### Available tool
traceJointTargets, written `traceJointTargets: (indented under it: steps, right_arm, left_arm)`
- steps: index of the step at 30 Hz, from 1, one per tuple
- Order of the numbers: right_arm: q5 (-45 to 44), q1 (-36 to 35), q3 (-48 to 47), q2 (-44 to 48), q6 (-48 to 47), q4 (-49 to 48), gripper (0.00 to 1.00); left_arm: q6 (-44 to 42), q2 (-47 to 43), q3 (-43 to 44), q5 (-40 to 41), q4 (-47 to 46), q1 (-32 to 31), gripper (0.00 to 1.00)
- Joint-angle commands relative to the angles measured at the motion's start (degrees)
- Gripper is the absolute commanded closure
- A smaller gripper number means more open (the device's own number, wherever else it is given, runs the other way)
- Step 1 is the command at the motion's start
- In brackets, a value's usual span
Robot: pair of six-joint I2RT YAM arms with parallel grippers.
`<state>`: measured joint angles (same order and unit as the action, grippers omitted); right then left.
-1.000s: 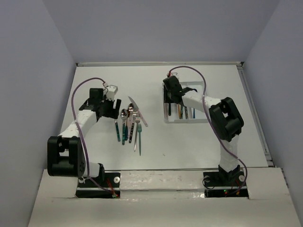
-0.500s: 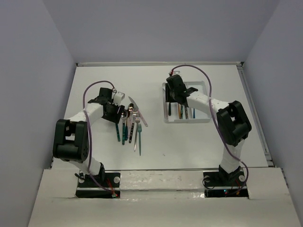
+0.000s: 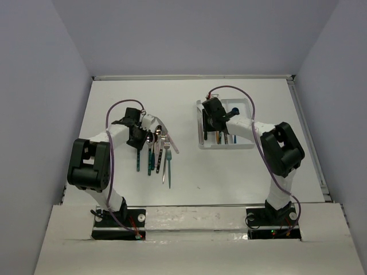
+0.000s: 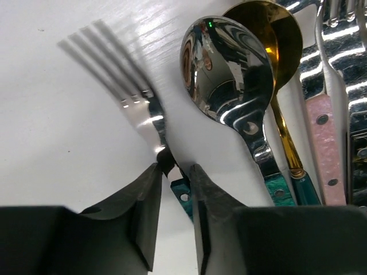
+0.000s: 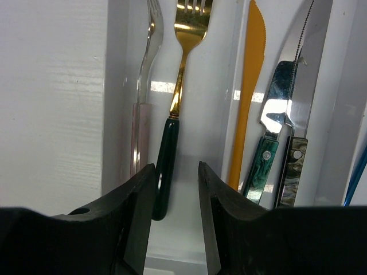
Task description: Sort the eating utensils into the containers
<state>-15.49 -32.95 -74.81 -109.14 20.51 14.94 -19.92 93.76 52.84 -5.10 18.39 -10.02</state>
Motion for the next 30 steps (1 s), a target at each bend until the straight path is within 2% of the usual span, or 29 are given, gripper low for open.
traceJointTargets:
  steps: [1, 5, 8, 12, 17, 20, 22, 24, 25, 30]
  right_arm:
    - [0.02, 0.25, -0.08, 3.23, -0.56, -2.19, 0.59]
    - [0.98, 0.25, -0.08, 3.50, -1.18, -2.11, 0.59]
    - [1.34, 0.25, 0.54, 4.46, -1.70, -2.11, 0.59]
    - [3.17, -0.36, 1.06, 6.04, -3.63, -2.02, 0.59]
    - [13.62, -2.38, 2.64, 10.25, -7.67, -6.93, 0.56]
    - [19.16, -4.57, 3.09, 12.37, -8.03, -11.67, 0.42]
    - [22.41, -6.85, 2.74, 14.30, -7.42, -17.44, 0.30]
    - [25.49, -8.79, 2.30, 15.18, -7.33, -21.95, 0.27]
    - [28.03, -10.97, 1.08, 15.10, -7.24, -25.97, 0.00]
    - [28.32, -16.79, -4.63, 11.15, -6.37, -35.85, 0.02]
  left_arm:
    - [-2.84, 0.03, -3.18, 4.49, 1.12, 0.18, 0.72]
    - [-2.67, 0.46, -3.18, 6.77, 0.07, 1.05, 0.83]
    - [-2.49, 1.60, -2.39, 7.65, -0.72, 2.37, 1.00]
    - [-1.79, 0.56, -1.42, 8.00, -1.69, 3.43, 1.00]
    - [1.90, -10.50, 1.20, 8.45, -4.68, 5.36, 1.00]
    - [6.72, -17.98, 2.88, 5.47, -6.87, 5.45, 1.00]
    - [9.54, -23.15, 3.41, -1.53, -8.54, 5.36, 1.00]
    - [13.93, -25.72, 4.37, -5.25, -9.77, 5.10, 1.00]
    - [16.38, -27.38, 5.51, -6.75, -10.82, 4.58, 1.00]
    - [23.16, -27.66, 8.68, -11.76, -11.71, 4.40, 1.00]
